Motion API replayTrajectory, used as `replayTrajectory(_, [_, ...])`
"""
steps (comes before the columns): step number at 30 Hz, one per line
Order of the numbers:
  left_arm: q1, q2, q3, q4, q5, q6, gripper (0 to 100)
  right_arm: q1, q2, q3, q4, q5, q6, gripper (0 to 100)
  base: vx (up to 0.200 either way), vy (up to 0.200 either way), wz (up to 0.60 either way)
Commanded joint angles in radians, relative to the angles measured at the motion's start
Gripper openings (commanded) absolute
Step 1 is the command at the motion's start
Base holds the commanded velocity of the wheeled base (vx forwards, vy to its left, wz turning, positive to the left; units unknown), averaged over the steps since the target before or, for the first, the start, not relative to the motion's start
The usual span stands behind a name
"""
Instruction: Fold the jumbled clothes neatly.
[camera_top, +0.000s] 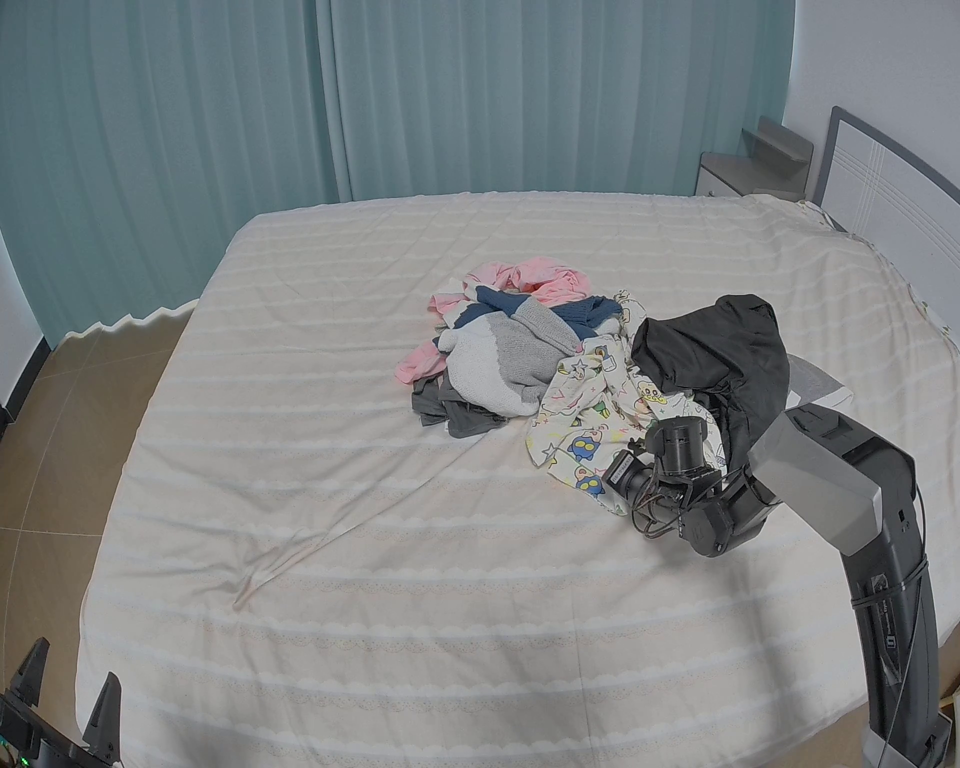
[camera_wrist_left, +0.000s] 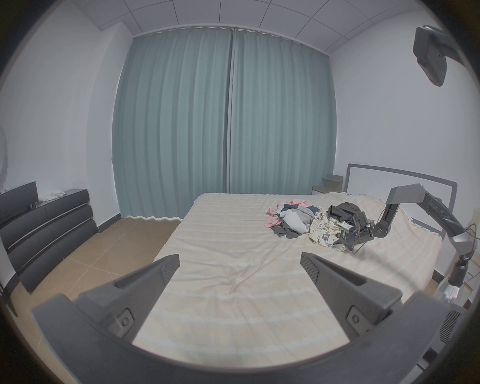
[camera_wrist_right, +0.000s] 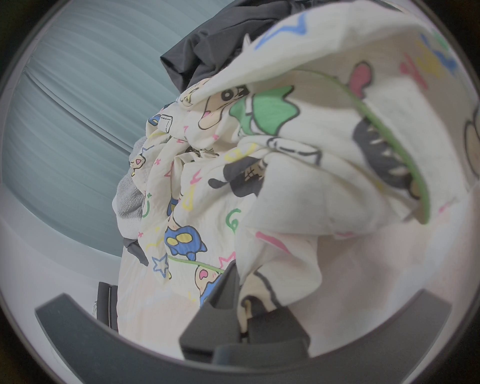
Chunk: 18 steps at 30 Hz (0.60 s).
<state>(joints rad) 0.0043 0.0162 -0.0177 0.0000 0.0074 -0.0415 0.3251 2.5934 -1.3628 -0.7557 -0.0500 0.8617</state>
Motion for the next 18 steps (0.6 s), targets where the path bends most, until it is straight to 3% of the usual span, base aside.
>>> replayTrajectory(1, [0.0,-0.016,0.018,0.0,0.0,0.002,100,0.002,-0.102,0.094,-0.005,0.001,0.0,0,0.0,0.0,0.0])
replayTrajectory(9, [0.0,-0.016,0.018,-0.002,0.0,0.006,100,0.034,-0.337,0.383,-0.162,0.004,0.0,0,0.0,0.0,0.0])
replayTrajectory(18, [0.0,-0.016,0.018,-0.002,-0.004,0.037,100,0.16,-0.687,0.807,-0.392,0.004,-0.009,0,0.0,0.0,0.0])
